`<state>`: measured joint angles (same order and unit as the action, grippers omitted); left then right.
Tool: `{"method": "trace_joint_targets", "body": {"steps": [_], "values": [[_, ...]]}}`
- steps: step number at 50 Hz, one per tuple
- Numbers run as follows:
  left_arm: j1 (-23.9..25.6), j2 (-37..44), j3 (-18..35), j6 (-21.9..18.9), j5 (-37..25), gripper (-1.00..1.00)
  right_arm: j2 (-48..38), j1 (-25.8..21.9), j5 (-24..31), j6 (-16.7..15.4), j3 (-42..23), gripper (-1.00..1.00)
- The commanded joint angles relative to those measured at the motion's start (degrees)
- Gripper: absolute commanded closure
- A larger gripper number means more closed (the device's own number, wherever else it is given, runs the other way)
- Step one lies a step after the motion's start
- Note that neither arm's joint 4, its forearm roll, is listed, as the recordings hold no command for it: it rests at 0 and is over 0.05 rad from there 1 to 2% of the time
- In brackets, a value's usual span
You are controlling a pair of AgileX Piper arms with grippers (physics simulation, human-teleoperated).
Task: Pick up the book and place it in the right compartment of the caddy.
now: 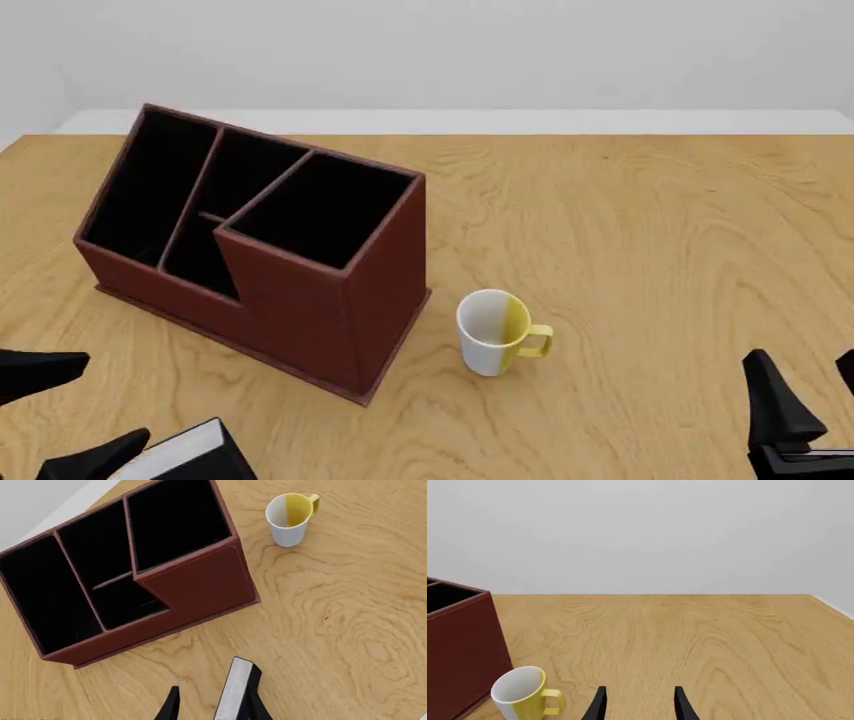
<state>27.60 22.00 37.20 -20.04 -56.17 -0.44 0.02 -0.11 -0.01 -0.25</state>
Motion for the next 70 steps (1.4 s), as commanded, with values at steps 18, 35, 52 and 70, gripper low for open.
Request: {"method": "trace_joint_targets", "body": {"steps": [18, 35, 52, 70], "values": [[1.1, 4.2, -7.6, -0.5, 5.3, -1.00, 0.0, 0.0, 0.0, 0.0, 0.0, -1.00], [0.1, 7.3, -11.3, -0.9, 10.4, -1.00, 0.0, 0.0, 0.0, 0.0, 0.0, -1.00], [1.4, 9.3, -16.3, 1.1, 14.4, -1.00, 0.0, 0.0, 0.0, 0.0, 0.0, -1.00], [1.5, 13.6, -22.2, 2.6, 21.7, -1.00, 0.0, 0.0, 0.0, 0.0, 0.0, -1.00]]}}
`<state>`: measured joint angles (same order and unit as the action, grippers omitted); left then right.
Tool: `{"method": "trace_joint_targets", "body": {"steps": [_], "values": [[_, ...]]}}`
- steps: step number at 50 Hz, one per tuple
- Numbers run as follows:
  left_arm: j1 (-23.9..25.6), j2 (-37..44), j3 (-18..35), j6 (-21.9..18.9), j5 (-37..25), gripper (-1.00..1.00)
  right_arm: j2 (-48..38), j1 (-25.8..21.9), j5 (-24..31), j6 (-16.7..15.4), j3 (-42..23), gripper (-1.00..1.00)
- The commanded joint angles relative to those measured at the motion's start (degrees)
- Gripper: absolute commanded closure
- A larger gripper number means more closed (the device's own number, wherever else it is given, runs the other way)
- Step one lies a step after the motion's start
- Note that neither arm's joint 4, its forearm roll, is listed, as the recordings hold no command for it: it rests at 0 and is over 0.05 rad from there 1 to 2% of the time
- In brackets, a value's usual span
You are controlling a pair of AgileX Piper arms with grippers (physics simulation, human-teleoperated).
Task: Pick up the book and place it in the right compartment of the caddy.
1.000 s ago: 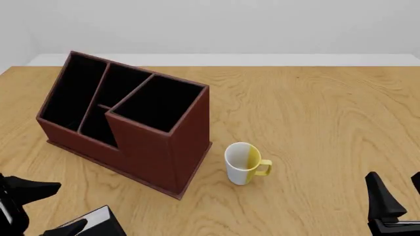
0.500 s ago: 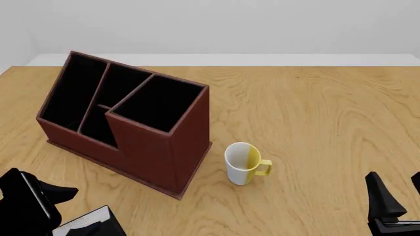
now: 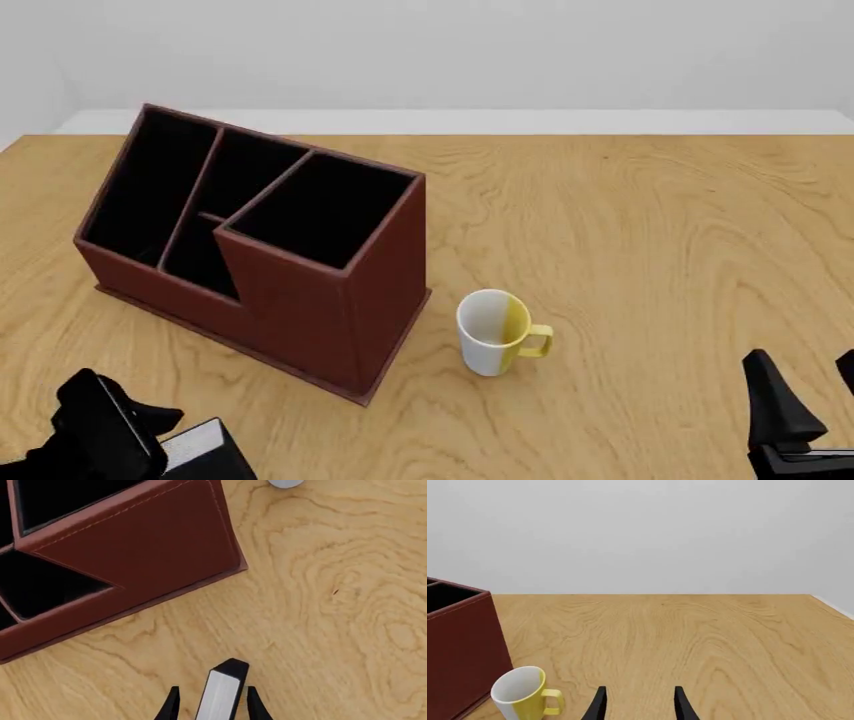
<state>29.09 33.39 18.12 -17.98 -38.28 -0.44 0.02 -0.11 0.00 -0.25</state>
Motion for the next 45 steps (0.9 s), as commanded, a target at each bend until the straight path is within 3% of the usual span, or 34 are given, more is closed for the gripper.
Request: {"method": "trace_joint_targets", "body": {"steps": [1, 10, 11, 27, 45], "values": [[0.1, 2.6, -3.6, 0.6, 4.3, -1.00, 0.0, 0.0, 0.0, 0.0, 0.0, -1.00], [0.9, 4.8, -5.9, 1.8, 7.7, -1.00, 0.0, 0.0, 0.0, 0.0, 0.0, -1.00], [0.6, 4.4, -5.8, 1.6, 7.5, 1.00, 0.0, 0.0, 0.0, 0.0, 0.0, -1.00], [2.4, 3.4, -5.1, 3.0, 6.1, 1.00, 0.0, 0.0, 0.0, 0.0, 0.0, -1.00], [3.4, -4.0, 2.3, 4.2, -3.8, 1.00, 0.0, 0.0, 0.0, 0.0, 0.0, -1.00]]}}
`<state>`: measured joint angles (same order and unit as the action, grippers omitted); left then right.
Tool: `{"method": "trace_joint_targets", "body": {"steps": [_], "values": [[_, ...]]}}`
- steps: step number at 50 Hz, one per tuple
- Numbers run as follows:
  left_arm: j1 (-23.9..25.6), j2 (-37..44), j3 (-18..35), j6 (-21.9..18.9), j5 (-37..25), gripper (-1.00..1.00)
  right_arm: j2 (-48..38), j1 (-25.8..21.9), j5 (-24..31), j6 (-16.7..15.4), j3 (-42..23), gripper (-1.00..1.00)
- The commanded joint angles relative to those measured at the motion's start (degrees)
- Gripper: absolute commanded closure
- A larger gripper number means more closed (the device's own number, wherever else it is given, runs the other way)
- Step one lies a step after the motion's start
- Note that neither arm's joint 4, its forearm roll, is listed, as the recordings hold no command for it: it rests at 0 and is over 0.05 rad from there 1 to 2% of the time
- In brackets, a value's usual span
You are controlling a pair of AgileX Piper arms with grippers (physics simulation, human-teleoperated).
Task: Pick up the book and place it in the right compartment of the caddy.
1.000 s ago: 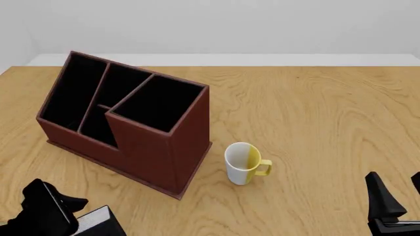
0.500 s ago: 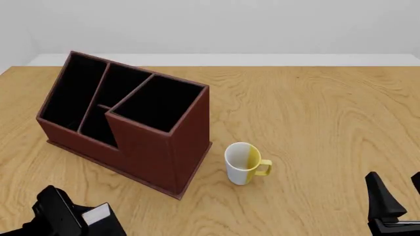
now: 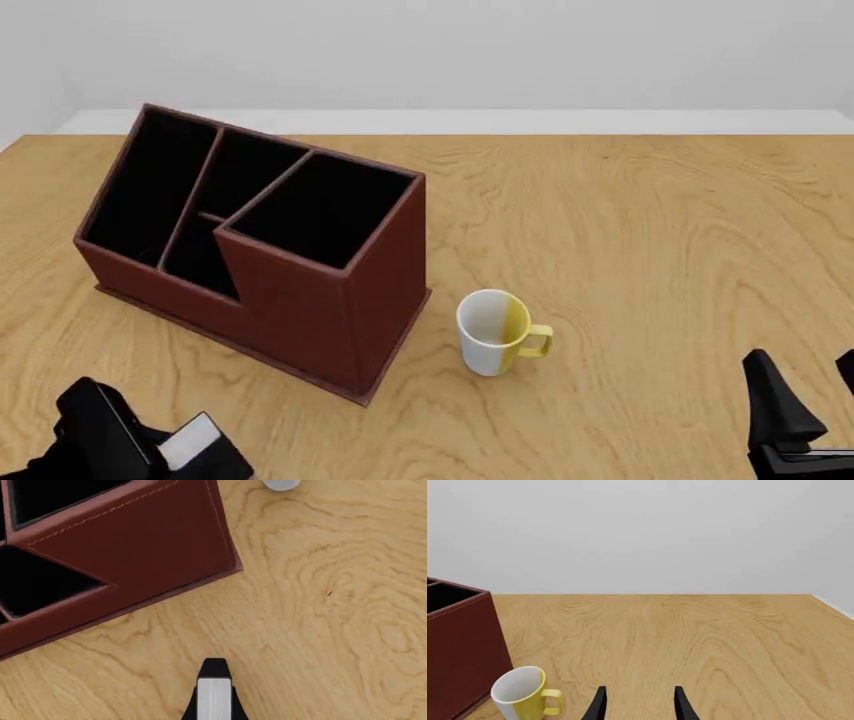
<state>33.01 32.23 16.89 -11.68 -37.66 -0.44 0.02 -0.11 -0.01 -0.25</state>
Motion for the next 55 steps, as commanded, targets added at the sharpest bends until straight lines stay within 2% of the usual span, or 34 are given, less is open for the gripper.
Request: {"method": "trace_joint_targets", "body": {"steps": [1, 12, 20, 21, 25, 40, 42, 55], "values": [[-0.4, -3.0, 3.9, -1.9, -4.7, 1.00, 0.0, 0.0, 0.0, 0.0, 0.0, -1.00], [-0.4, -4.7, 6.1, -1.8, -6.8, 1.00, 0.0, 0.0, 0.0, 0.0, 0.0, -1.00], [0.9, -5.6, 9.3, 0.2, -8.0, 1.00, 0.0, 0.0, 0.0, 0.0, 0.0, -1.00], [0.1, -5.6, 9.9, -0.7, -8.0, 1.00, 0.0, 0.0, 0.0, 0.0, 0.0, -1.00], [0.1, -5.7, 12.8, -0.4, -9.1, 1.00, 0.0, 0.0, 0.0, 0.0, 0.0, -1.00], [-0.9, -5.4, 16.6, -0.4, -9.7, 1.00, 0.0, 0.0, 0.0, 0.0, 0.0, -1.00], [-2.3, -5.5, 17.1, -1.9, -9.3, 1.00, 0.0, 0.0, 0.0, 0.0, 0.0, -1.00], [0.1, -4.9, 20.6, -0.2, -9.4, 1.00, 0.0, 0.0, 0.0, 0.0, 0.0, -1.00]]}}
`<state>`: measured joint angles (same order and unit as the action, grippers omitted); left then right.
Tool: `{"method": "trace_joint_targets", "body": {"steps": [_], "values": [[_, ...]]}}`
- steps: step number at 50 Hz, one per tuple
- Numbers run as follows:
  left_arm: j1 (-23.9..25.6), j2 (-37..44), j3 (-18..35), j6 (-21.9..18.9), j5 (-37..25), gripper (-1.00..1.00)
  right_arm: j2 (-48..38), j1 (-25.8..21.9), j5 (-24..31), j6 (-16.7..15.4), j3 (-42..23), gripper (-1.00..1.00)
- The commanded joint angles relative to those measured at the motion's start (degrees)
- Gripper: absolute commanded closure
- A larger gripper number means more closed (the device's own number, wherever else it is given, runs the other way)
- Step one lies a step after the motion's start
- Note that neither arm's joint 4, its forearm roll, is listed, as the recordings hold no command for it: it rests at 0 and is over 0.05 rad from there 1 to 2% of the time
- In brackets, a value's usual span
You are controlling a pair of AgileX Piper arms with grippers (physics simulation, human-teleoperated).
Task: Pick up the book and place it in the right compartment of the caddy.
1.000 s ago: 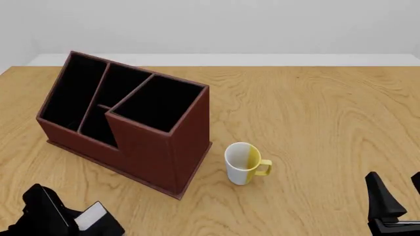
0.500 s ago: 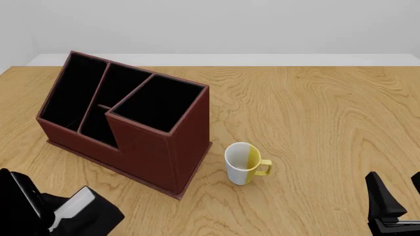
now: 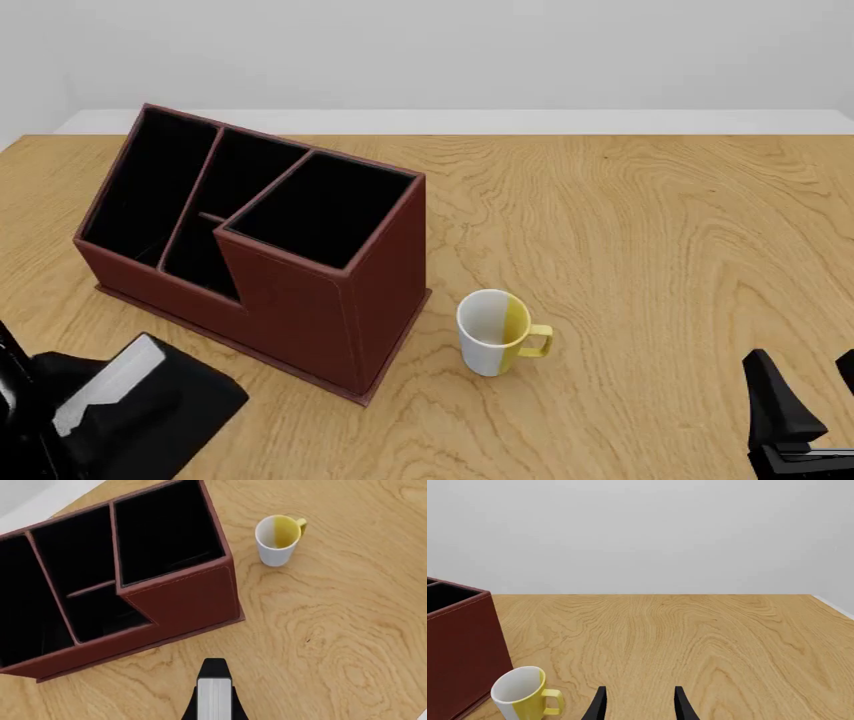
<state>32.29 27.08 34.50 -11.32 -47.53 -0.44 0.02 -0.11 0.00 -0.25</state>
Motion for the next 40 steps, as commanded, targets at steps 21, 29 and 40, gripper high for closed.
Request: {"method": "trace_joint_targets", "body": {"steps": [21, 29, 40], "values": [[0.5, 1.7, 15.4, -2.2, -5.1, 1.00, 0.0, 0.0, 0.0, 0.0, 0.0, -1.00], [0.1, 2.8, 20.4, -2.5, -7.7, 1.00, 0.0, 0.0, 0.0, 0.0, 0.0, -1.00], [0.4, 5.1, 26.9, -2.9, -9.6, 1.00, 0.0, 0.0, 0.0, 0.0, 0.0, -1.00]]}}
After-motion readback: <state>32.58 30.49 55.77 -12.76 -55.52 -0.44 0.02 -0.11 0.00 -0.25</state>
